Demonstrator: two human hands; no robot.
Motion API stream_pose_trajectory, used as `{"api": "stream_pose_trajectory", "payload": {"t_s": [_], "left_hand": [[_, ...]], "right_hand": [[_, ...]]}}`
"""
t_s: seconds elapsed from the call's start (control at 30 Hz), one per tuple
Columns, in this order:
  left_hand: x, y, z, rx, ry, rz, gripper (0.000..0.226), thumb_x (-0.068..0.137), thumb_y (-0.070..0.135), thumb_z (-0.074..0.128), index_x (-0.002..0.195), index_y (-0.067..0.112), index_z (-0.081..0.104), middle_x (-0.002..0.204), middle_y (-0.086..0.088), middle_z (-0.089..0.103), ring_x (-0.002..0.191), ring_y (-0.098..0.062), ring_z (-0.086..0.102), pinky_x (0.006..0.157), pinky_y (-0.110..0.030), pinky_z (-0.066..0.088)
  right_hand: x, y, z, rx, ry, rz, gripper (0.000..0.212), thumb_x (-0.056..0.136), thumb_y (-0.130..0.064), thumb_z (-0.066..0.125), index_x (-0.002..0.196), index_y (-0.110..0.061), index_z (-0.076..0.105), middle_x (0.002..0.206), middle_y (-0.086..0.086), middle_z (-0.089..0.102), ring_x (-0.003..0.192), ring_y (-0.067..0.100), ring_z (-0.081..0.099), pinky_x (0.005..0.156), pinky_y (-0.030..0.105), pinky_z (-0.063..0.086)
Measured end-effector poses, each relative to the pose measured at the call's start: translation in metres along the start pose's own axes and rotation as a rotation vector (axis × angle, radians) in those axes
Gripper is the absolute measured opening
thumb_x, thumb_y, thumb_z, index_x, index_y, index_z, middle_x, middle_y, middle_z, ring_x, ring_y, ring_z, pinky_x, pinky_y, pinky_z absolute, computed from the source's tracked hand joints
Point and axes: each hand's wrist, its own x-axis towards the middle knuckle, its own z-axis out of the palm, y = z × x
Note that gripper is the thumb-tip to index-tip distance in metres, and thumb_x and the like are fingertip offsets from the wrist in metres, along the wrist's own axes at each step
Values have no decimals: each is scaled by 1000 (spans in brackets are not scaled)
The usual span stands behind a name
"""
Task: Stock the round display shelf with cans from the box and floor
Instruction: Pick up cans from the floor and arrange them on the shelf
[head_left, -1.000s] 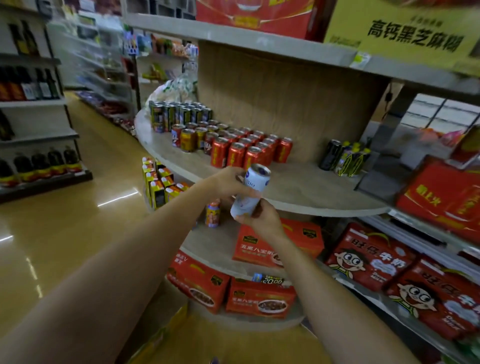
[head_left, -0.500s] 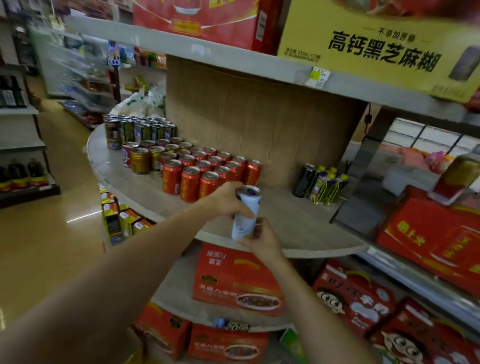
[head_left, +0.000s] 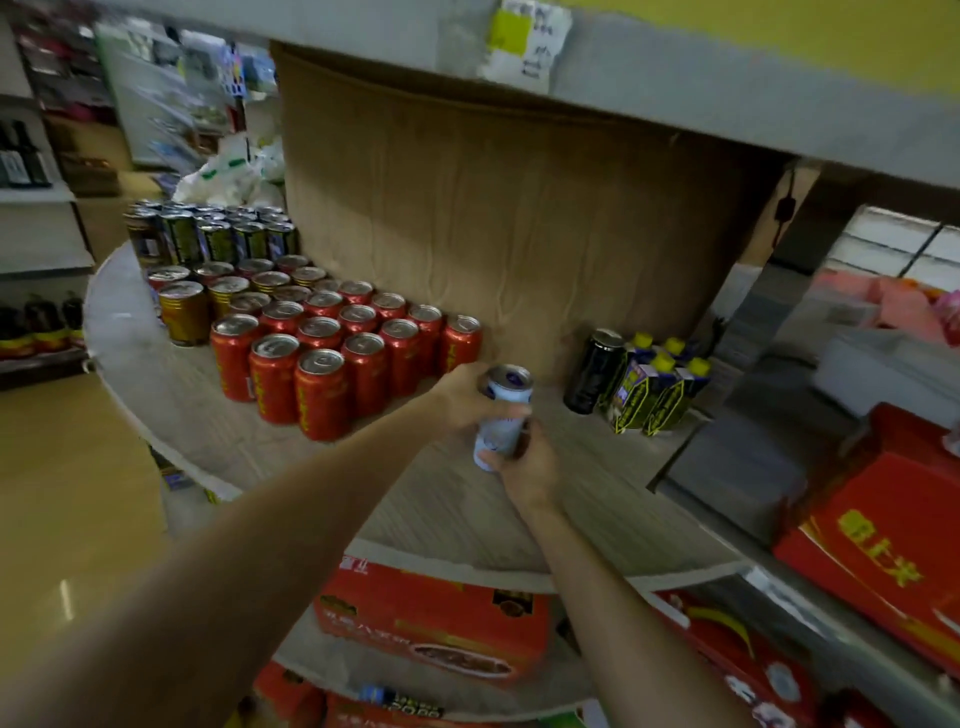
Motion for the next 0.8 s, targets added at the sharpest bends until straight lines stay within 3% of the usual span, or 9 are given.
{"api": "stream_pose_trajectory", "payload": {"t_s": [0.1,0.2,0.3,0.37,0.47,0.53,0.6,0.7,0.8], "left_hand": [[21,-1,4,-54,73,0,23,73,29,86,87,25,68,87,6,72,92,-12,68,82,-29,55],[46,1,8,101,207,57,36,70,28,88,97,20,66,94,4,69,93,-12,66,82,-28,53],[70,0,4,291,294,91,45,67,30,89,103,12,70,94,4,68,92,-13,64,80,-26,49],[81,-1,-2,395,306,107,46,65,37,88,102,16,71,92,8,62,89,-14,61,78,-24,45],[100,4,-14,532,262,54,39,74,49,76,94,15,72,94,-2,64,84,-21,63,79,-37,53],[109,11,-21,584,252,50,43,75,58,67,91,18,73,96,-4,62,85,-23,63,79,-39,53],[116,15,-23,617,250,63,35,76,52,69,96,24,76,101,-2,59,87,-24,61,80,-37,52],[125,12,-19,620,280,49,34,78,42,68,100,18,76,102,-5,60,89,-27,61,81,-39,52],[130,10,-17,634,273,22,30,82,37,69,104,18,76,104,-6,61,93,-27,60,84,-39,51]], "right_hand": [[30,11,-2,-33,1,-19,44,73,-23,83,108,-22,56,100,-6,67,91,15,65,70,27,50],[60,17,0,-87,-11,-5,52,72,-26,84,115,-16,57,106,0,69,94,18,66,77,34,53],[89,14,2,-142,-31,-7,55,68,-29,85,115,-11,61,110,5,70,101,22,66,76,27,47],[107,10,3,-158,-49,-25,56,70,-24,85,117,-7,60,115,8,67,107,24,63,77,24,40],[126,5,2,-179,-80,-16,55,74,-20,82,120,-6,56,118,9,65,109,25,60,77,23,37],[134,4,4,-149,-95,3,55,75,-19,81,122,-8,55,123,9,63,114,26,59,82,23,39],[141,3,7,-129,-119,8,59,76,-18,81,127,-8,53,130,10,59,120,26,56,87,23,37],[151,1,14,-124,-135,6,68,77,-18,81,135,-6,48,138,12,53,127,28,50,97,27,34],[158,-1,16,-133,-152,29,69,76,-13,82,136,-4,48,139,14,53,128,29,49,94,24,32]]}}
